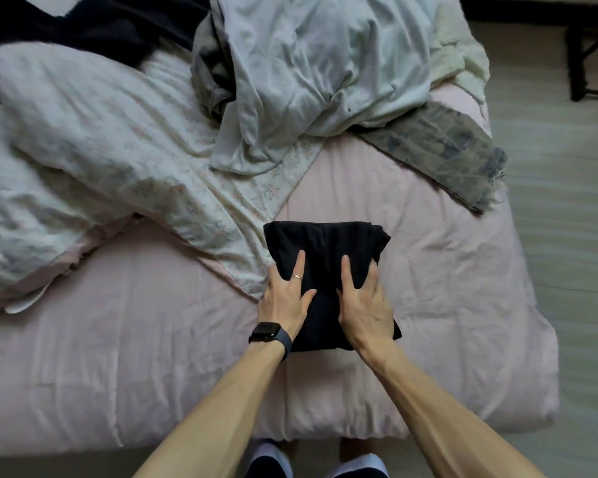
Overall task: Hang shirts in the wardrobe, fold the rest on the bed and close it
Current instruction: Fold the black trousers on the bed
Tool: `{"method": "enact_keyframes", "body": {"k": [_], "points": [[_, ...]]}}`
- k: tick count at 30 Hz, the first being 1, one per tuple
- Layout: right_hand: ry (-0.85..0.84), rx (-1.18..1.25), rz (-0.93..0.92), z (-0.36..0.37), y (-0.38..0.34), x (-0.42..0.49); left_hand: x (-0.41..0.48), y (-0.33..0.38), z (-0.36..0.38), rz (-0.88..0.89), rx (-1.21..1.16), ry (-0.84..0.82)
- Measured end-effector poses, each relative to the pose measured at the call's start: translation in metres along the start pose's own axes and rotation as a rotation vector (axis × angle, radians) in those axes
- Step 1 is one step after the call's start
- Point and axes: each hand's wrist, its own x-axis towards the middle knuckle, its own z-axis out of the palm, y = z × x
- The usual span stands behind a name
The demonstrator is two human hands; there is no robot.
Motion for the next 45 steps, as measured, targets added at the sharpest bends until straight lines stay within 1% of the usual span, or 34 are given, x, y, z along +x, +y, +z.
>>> {"method": "enact_keyframes", "body": {"k": [4, 9, 11, 13, 14, 15, 17, 18, 21, 23, 25, 26, 27, 28, 29, 30, 31, 32, 33, 34, 35, 36, 38, 41, 43, 45], "points": [[0.105, -0.012, -0.082, -0.067, -0.039, 0.021, 0.005, 0.004, -0.075, -0.006, -0.008, 0.101], [0.26, 0.029, -0.24, -0.175, -0.111, 0.043, -0.003, 0.007, -0.202, -0.023, 0.033, 0.327], [0.346, 0.066, -0.341, -0.222, -0.147, 0.047, -0.013, 0.005, -0.259, -0.052, 0.046, 0.43], [0.432, 0.085, -0.43, -0.262, -0.18, 0.045, -0.029, 0.001, -0.308, -0.091, 0.047, 0.516], [0.454, 0.106, -0.5, -0.288, -0.202, 0.04, -0.044, -0.004, -0.338, -0.115, 0.057, 0.585], [0.482, 0.114, -0.52, -0.298, -0.212, 0.04, -0.05, -0.005, -0.353, -0.134, 0.065, 0.611], [0.516, 0.15, -0.654, -0.337, -0.248, 0.02, -0.088, -0.015, -0.393, -0.222, 0.086, 0.738], [0.531, 0.151, -0.678, -0.343, -0.258, 0.017, -0.097, -0.018, -0.403, -0.245, 0.078, 0.78], [0.577, 0.167, -0.856, -0.377, -0.294, -0.027, -0.161, -0.028, -0.433, -0.383, 0.079, 0.922], [0.569, 0.175, -0.937, -0.385, -0.317, -0.052, -0.196, -0.04, -0.443, -0.448, 0.077, 1.001], [0.565, 0.227, -1.074, -0.396, -0.339, -0.091, -0.244, -0.054, -0.45, -0.543, 0.091, 1.088], [0.51, 0.241, -1.158, -0.401, -0.352, -0.122, -0.282, -0.062, -0.453, -0.621, 0.101, 1.126], [0.525, 0.254, -1.173, -0.402, -0.353, -0.128, -0.287, -0.063, -0.454, -0.638, 0.108, 1.136], [0.466, 0.284, -1.283, -0.403, -0.37, -0.171, -0.337, -0.076, -0.45, -0.73, 0.131, 1.186], [0.46, 0.287, -1.304, -0.403, -0.372, -0.173, -0.344, -0.077, -0.45, -0.721, 0.152, 1.205], [0.422, 0.326, -1.346, -0.403, -0.38, -0.194, -0.369, -0.082, -0.449, -0.768, 0.166, 1.214], [0.38, 0.376, -1.435, -0.402, -0.39, -0.226, -0.407, -0.087, -0.445, -0.852, 0.19, 1.223], [0.37, 0.377, -1.491, -0.402, -0.393, -0.244, -0.428, -0.087, -0.443, -0.907, 0.192, 1.23], [0.373, 0.401, -1.57, -0.399, -0.401, -0.282, -0.466, -0.092, -0.435, -1.004, 0.213, 1.257], [0.341, 0.41, -1.63, -0.395, -0.407, -0.313, -0.501, -0.095, -0.43, -1.053, 0.225, 1.283], [0.314, 0.42, -1.645, -0.393, -0.411, -0.331, -0.521, -0.096, -0.427, -1.081, 0.227, 1.299], [0.237, 0.445, -1.713, -0.39, -0.415, -0.37, -0.56, -0.098, -0.417, -1.179, 0.244, 1.309], [0.172, 0.454, -1.839, -0.379, -0.416, -0.433, -0.623, -0.091, -0.397, -1.353, 0.284, 1.332], [0.088, 0.489, -1.966, -0.365, -0.411, -0.515, -0.704, -0.078, -0.368, -1.5, 0.332, 1.345], [0.014, 0.515, -2.079, -0.355, -0.402, -0.579, -0.763, -0.064, -0.345, -1.656, 0.379, 1.331], [-0.039, 0.513, -2.183, -0.346, -0.392, -0.64, -0.822, -0.05, -0.325, -1.762, 0.432, 1.334]]}}
